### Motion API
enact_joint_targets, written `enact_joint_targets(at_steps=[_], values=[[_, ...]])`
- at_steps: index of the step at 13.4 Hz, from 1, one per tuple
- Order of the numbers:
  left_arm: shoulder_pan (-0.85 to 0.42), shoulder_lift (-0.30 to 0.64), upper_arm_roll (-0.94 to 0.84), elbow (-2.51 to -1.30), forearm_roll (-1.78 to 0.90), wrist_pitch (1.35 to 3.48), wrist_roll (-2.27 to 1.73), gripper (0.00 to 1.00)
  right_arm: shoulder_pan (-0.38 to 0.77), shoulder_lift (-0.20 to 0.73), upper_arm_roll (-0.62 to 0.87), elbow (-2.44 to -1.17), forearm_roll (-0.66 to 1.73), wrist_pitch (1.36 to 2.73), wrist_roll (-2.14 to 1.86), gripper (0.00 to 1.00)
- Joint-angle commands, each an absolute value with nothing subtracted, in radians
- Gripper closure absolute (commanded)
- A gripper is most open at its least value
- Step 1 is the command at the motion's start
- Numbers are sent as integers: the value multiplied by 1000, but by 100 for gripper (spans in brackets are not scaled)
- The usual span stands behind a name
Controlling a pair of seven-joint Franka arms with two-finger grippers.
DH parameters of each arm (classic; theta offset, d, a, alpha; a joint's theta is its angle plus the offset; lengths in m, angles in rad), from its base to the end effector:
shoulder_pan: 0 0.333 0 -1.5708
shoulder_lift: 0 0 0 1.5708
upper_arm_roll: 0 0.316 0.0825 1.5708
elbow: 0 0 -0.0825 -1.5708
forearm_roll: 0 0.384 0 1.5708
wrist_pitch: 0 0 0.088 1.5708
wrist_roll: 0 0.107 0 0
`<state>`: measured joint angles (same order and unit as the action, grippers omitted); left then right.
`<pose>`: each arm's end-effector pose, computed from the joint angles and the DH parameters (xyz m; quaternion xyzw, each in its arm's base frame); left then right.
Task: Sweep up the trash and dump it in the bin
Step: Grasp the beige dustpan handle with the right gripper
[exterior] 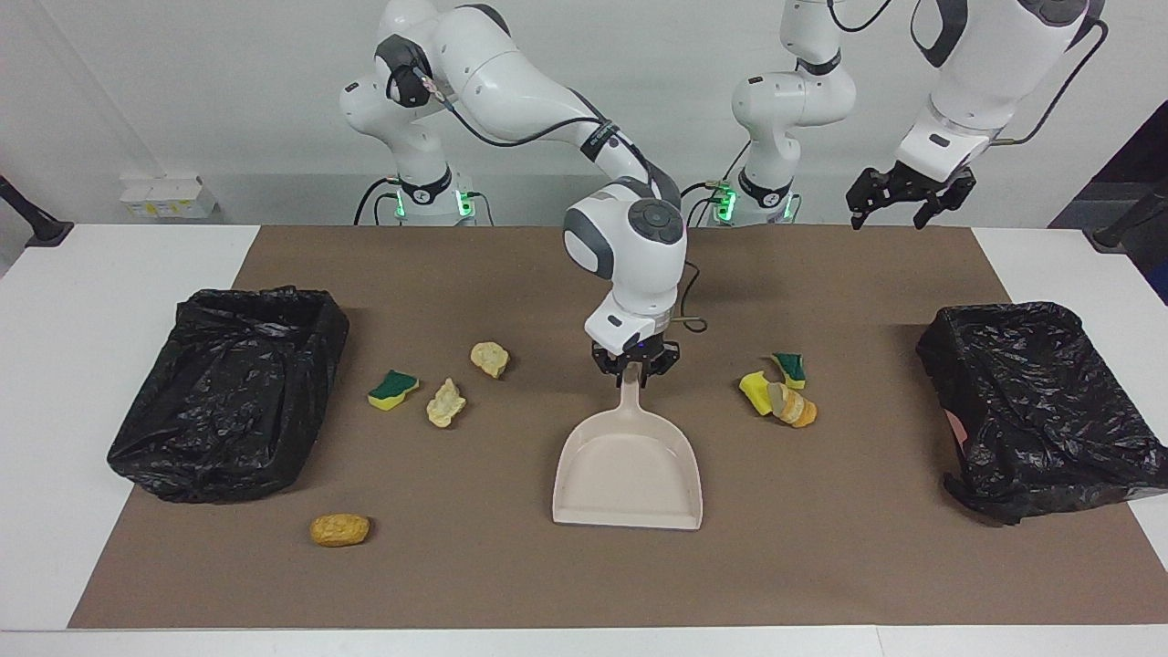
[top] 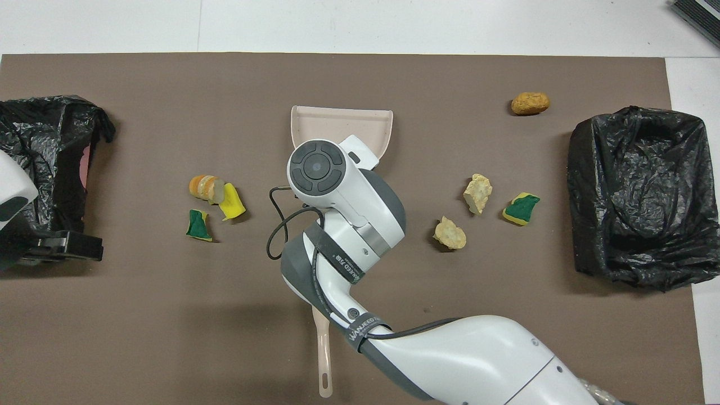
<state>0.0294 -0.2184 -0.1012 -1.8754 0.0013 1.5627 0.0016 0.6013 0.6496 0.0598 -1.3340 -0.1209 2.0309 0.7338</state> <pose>0.4780 -0.0388 0.5931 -0.9982 0.0350 0.0473 0.0132 0.5900 0.4380 0.3543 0.9989 -0.0173 0.0423 0.0127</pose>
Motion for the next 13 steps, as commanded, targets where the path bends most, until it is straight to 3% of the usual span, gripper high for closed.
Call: enact_joint_targets(at_steps=[1,5,9,13], values=[[3,-250,-92,-1927,-9,1591,-8,0,574,623,66,-1330,-124,2016,654,100],[-79,-255,-92,-1962,-9,1649,-70,0,546,569,66,-1330,-81,2007,551,100],[-274,-296,-92,-2089,-9,1764,-329,0,460,453,66,-1405,-3,1901,265,100],[-495,-341,-92,-2256,-18,1915,-562,0,375,408,64,-1407,-9,1770,-92,100]])
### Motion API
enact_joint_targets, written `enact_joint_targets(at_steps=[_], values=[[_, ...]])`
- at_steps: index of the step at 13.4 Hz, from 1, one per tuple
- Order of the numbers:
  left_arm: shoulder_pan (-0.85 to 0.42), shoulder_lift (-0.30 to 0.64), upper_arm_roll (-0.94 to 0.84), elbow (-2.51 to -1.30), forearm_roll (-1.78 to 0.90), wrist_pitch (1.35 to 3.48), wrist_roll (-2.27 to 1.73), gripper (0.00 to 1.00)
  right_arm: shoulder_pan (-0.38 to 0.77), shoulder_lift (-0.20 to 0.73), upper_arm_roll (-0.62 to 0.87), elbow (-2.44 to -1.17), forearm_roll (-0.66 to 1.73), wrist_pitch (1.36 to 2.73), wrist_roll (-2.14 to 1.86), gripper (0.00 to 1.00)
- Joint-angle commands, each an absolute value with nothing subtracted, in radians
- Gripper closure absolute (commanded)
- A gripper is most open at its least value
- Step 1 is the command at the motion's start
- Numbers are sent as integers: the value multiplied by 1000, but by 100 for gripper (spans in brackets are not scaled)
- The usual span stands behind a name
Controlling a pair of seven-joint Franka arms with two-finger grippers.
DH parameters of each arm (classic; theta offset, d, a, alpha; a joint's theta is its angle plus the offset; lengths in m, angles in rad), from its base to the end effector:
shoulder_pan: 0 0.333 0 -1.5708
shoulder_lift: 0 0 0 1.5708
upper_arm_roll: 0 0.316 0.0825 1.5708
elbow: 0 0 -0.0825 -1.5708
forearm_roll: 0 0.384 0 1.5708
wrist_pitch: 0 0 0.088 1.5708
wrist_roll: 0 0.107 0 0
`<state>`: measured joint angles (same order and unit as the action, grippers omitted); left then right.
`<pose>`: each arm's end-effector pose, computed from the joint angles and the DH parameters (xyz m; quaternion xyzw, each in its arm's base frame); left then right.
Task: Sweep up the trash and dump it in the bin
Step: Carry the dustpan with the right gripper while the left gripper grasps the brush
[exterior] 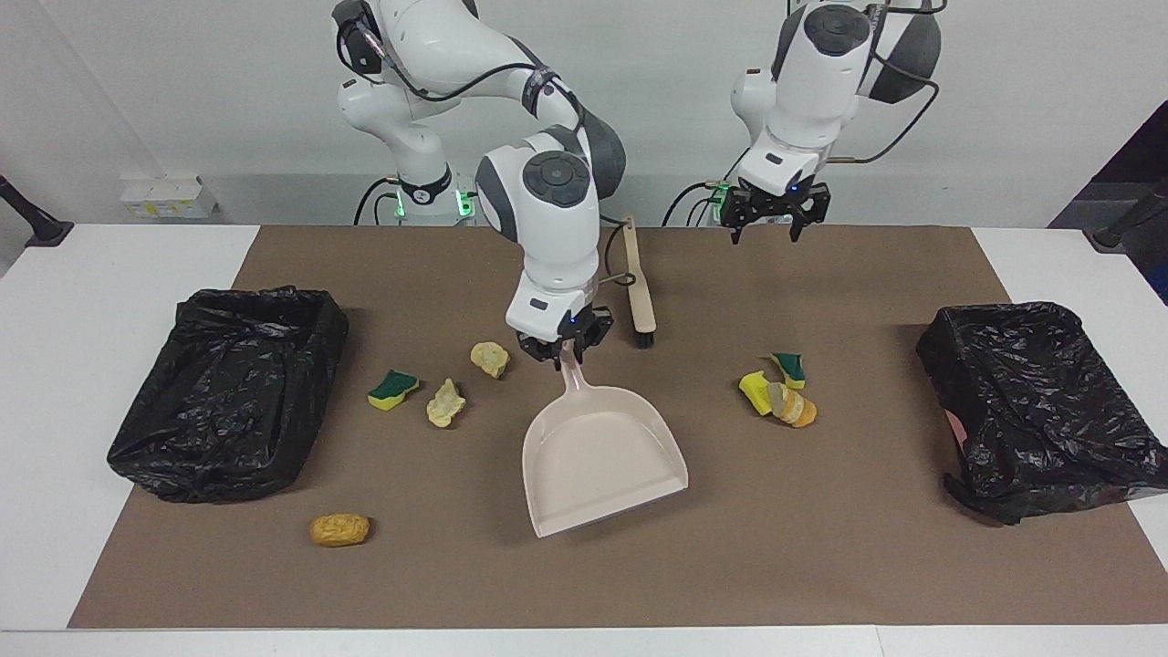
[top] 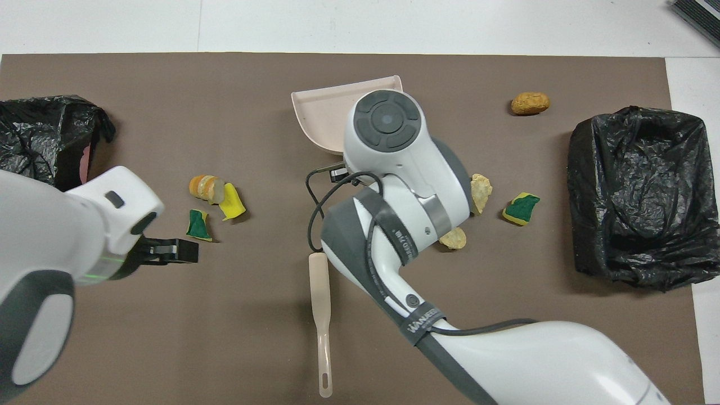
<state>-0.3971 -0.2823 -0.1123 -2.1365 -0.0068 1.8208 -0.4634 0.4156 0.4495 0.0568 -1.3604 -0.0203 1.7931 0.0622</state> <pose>0.4062 -0.2319 0.5205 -0.9996 0.0196 0.0098 0.0191 0.6187 0.3063 0.4629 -0.9791 -0.2033 0.0084 0.0003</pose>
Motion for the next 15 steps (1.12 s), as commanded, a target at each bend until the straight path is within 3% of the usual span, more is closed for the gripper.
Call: enact_joint_targets(at_steps=[1,3,7,15], values=[[-561,-331,-92,-2293,-18,1966,-634,0,348,403,63,-1405,-14,1755,-206,100],[-661,-322,-92,-2377,-18,2054,-712,0,289,394,63,-1417,-21,1750,-448,100],[-842,-203,-92,-2454,-18,2221,-860,0,241,388,60,-1430,-25,1729,-803,100],[-891,-167,-91,-2519,-20,2327,-888,0,275,328,66,-1534,-172,1762,-1262,100]])
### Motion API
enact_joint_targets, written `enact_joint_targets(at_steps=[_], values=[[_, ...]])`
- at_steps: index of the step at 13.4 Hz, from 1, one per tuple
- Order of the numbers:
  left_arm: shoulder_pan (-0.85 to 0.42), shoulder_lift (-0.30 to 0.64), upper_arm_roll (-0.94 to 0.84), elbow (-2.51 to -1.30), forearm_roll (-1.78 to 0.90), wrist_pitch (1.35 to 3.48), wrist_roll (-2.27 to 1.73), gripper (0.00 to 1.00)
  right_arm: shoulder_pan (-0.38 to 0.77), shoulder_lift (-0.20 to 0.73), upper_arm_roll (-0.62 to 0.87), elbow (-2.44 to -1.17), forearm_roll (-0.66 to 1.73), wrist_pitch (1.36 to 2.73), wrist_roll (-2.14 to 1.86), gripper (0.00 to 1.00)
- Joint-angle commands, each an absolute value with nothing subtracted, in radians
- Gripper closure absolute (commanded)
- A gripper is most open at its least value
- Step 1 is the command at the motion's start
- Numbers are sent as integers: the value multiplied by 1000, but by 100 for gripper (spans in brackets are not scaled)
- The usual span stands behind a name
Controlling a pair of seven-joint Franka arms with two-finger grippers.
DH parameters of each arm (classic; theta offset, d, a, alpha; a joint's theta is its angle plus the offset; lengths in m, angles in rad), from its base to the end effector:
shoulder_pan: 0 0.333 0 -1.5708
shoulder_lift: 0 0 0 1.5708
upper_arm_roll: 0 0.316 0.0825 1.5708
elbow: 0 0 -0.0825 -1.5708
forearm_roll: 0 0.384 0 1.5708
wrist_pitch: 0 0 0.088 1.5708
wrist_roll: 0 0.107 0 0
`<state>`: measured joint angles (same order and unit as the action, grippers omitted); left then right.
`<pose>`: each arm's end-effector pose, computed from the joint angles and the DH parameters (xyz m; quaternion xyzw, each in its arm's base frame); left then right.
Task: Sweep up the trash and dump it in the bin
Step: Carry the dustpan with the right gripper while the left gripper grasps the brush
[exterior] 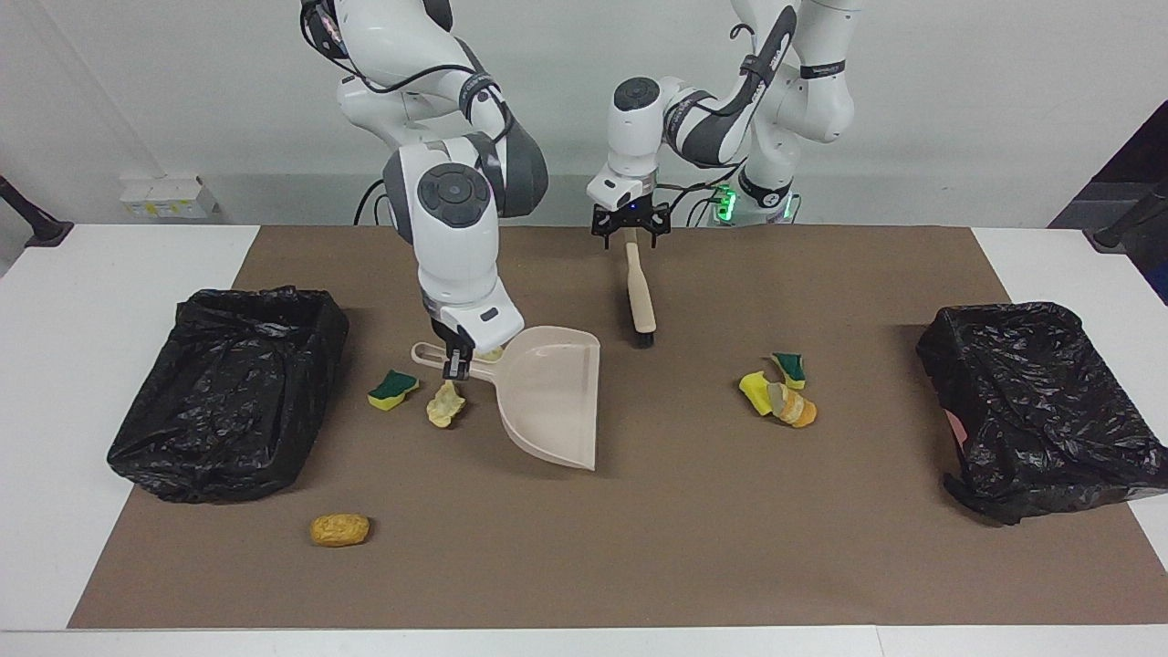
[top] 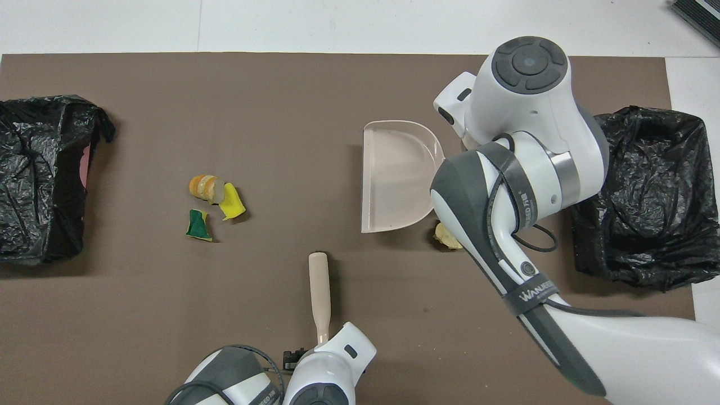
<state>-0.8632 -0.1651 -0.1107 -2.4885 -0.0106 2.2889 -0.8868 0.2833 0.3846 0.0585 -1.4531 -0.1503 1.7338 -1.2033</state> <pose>0.2533 -0.3724 0.3456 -0.9991 0.0391 0.0065 0.0173 0.6318 0.2043 0.4588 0.7036 0.7059 -0.0728 0.0351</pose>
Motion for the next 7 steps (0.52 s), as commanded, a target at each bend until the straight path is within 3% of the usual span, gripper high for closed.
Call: enact_joint_targets(at_steps=[1,2,3,4,5,6,7], values=[[-890,-167,-92,-2519,-20,2327,-885,6,275,318,66,-1555,-172,1787,-1266,100],[-890,-167,-91,-2517,-20,2318,-885,15,276,310,67,-1575,-170,1808,-1262,100],[-887,-164,-89,-2510,-20,2310,-885,32,270,301,67,-1610,-157,1836,-1272,100],[-884,-157,-87,-2500,-18,2309,-887,54,262,282,69,-1650,-147,1862,-1272,100],[-882,-155,-89,-2497,-18,2309,-885,87,268,276,68,-1663,-144,1874,-1270,100],[-882,-155,-87,-2497,-18,2303,-885,100,273,275,69,-1666,-146,1876,-1269,100],[-881,-155,-86,-2491,-18,2287,-876,100,276,273,69,-1666,-146,1876,-1269,100]])
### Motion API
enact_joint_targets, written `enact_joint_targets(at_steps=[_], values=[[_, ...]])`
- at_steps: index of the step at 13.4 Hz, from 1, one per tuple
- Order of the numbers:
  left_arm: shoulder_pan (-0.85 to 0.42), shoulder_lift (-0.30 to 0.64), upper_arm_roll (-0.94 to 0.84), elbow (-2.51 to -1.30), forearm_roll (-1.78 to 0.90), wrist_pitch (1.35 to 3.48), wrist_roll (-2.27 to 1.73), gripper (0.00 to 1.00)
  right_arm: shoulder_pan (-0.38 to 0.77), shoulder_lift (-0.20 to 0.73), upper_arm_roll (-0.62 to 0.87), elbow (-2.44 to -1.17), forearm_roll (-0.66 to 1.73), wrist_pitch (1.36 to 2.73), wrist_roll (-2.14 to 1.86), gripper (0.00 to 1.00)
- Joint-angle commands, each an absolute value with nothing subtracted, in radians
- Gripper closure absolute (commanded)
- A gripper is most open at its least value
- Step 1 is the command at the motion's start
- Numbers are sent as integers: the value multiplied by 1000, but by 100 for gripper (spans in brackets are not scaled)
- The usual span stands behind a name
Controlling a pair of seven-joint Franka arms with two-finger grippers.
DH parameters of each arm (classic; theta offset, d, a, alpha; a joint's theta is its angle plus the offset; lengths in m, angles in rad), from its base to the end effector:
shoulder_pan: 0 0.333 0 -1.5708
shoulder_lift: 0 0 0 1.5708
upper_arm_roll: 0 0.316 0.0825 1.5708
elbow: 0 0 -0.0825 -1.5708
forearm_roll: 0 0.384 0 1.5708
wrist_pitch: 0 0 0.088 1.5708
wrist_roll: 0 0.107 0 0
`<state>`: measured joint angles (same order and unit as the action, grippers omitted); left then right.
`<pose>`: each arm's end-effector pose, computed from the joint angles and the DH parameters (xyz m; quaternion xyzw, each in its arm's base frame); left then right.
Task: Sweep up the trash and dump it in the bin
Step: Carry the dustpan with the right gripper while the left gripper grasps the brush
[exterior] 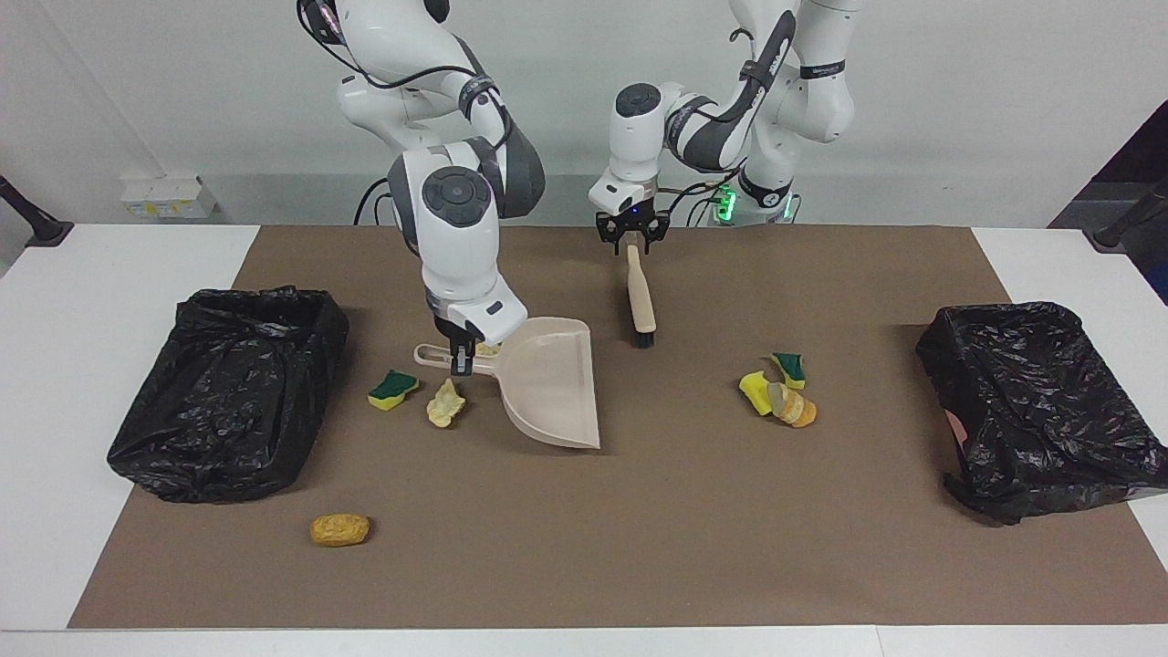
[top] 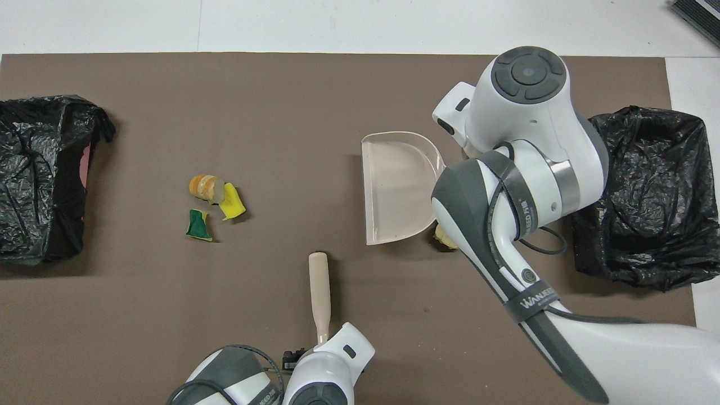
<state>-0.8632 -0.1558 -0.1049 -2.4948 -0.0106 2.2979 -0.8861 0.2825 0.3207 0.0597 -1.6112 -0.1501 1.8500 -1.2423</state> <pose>0.2550 -0.3702 0.3396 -0.9991 0.0366 0.0092 0.0193 0.6133 0.2019 0.4355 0.6842 0.7256 -0.0633 0.0380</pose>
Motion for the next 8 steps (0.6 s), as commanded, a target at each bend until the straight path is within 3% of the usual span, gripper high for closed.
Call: enact_joint_targets(at_steps=[1,5,8], values=[[-881,-155,-84,-2482,-17,2267,-873,100,276,273,71,-1664,-147,1878,-1270,100],[-826,-176,-81,-2448,-17,2174,-832,100,276,272,72,-1670,-146,1894,-1273,100],[-688,-267,-81,-2401,-17,2007,-732,100,320,273,72,-1735,-143,1972,-1240,100]])
